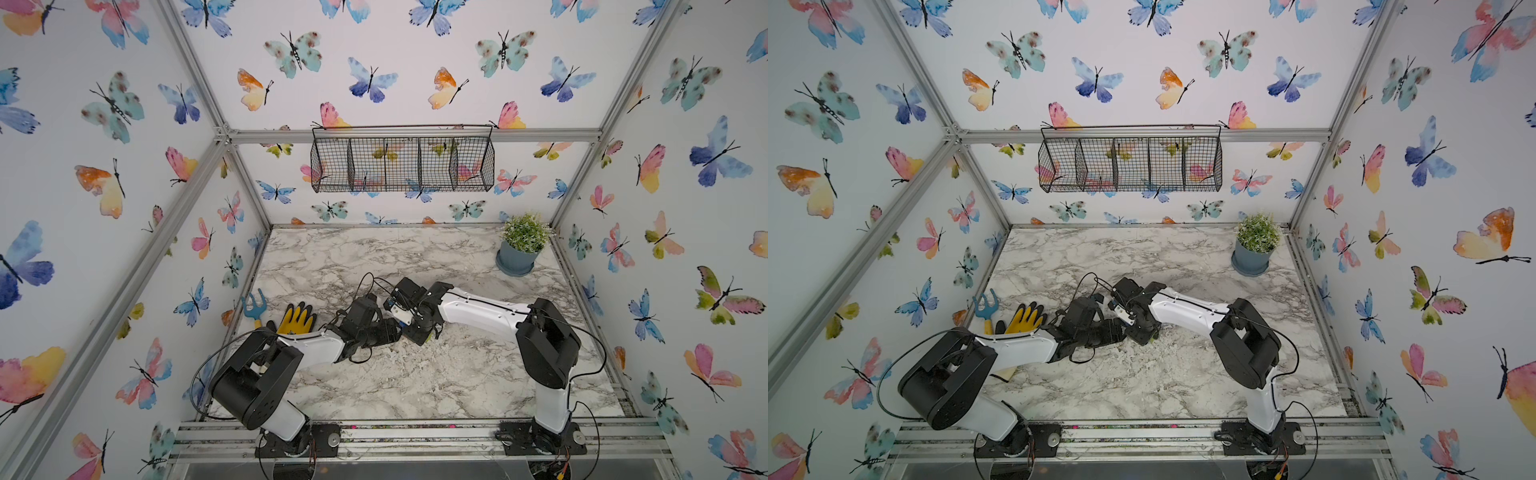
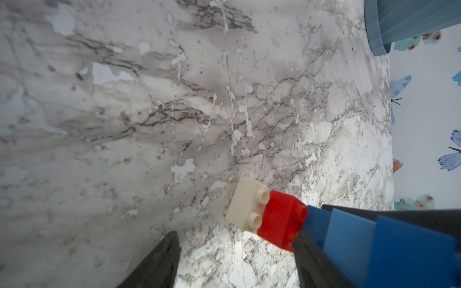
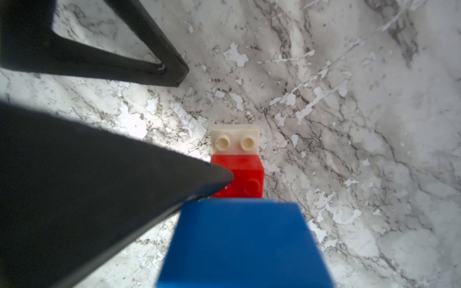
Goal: Assemble the letter y with lego
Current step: Assemble the lego brick with the lego brick.
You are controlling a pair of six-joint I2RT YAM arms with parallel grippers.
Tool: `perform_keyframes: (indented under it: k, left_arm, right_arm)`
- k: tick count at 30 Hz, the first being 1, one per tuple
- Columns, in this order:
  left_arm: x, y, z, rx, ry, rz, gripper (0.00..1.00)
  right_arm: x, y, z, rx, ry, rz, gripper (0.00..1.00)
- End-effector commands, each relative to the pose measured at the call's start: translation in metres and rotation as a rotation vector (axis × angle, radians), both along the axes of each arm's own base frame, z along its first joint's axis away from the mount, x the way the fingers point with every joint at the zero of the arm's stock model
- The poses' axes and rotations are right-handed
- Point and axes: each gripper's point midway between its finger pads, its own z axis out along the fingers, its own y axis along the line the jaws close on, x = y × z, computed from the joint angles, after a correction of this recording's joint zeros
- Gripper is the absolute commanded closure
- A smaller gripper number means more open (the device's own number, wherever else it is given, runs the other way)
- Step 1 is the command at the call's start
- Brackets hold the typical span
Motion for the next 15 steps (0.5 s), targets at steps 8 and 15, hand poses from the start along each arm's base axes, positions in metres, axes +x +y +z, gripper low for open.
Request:
perform_keyframes:
  k: [8,15]
  left_arm:
    - [-0.036,0.035,-0.041,0.132,0.155,0.024,0.28]
    - [-0.040,0.042,-0.038,0.132,0.155,0.041,0.28]
  right_arm:
    - [-0.007,-0.005,-0.023,-0.081,0.044,0.003,0.72]
    - [-0.006,-0.003,-0.025,-0.083,0.051,0.006,0.72]
